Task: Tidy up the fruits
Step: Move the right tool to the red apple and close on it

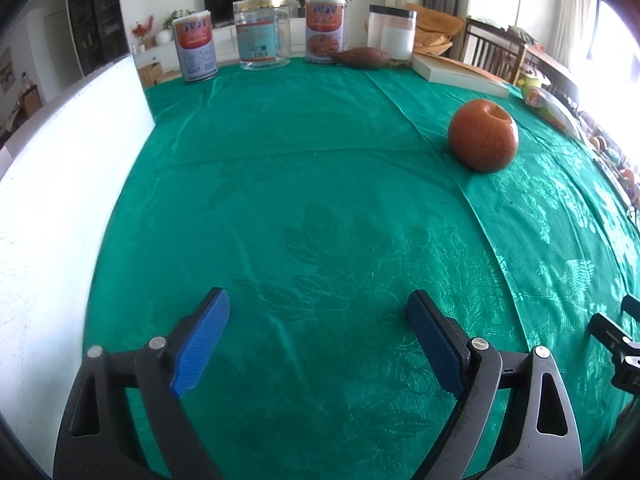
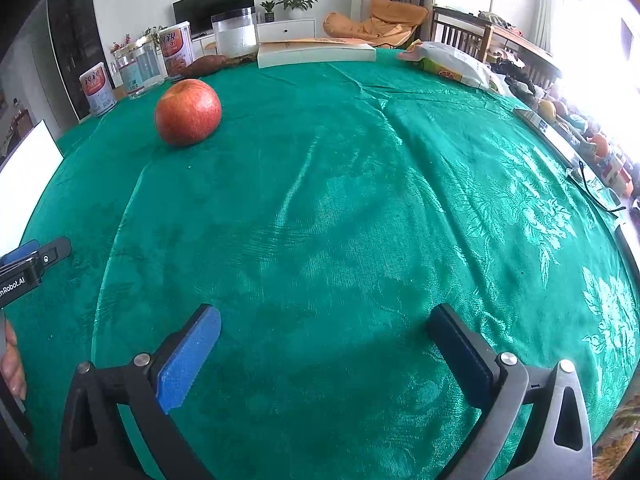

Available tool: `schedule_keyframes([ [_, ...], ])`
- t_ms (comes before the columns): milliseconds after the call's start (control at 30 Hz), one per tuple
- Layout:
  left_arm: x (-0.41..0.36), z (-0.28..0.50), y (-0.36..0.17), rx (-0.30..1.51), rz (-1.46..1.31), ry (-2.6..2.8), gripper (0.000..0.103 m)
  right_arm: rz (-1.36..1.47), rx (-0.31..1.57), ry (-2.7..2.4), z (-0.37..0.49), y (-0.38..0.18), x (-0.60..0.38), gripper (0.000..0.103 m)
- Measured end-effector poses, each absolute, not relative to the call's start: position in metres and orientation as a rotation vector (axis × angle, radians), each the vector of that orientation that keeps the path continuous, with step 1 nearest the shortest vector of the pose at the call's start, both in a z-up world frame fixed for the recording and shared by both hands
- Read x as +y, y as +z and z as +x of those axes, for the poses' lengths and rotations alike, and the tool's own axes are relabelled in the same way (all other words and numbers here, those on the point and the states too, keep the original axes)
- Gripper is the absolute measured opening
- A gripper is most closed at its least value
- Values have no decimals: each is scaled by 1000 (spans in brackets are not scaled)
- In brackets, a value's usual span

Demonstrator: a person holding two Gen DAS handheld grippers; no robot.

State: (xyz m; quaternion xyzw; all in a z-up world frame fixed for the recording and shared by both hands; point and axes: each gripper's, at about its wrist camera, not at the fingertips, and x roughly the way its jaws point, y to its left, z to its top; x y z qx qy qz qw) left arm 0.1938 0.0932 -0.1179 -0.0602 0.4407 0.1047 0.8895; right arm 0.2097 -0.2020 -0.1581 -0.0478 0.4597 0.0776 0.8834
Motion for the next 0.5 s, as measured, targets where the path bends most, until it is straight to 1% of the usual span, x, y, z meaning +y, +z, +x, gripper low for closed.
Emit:
schedule_keyframes([
  [67,93,195,-118,921,-124,219,97,-99,957,162,209,-158,-202,103],
  [333,94,195,-118,923,-126,221,98,-99,961,166,208,-158,-202,103],
  [500,94,195,-118,924,-125,221,98,-133,1038,312,228,-153,-182,103],
])
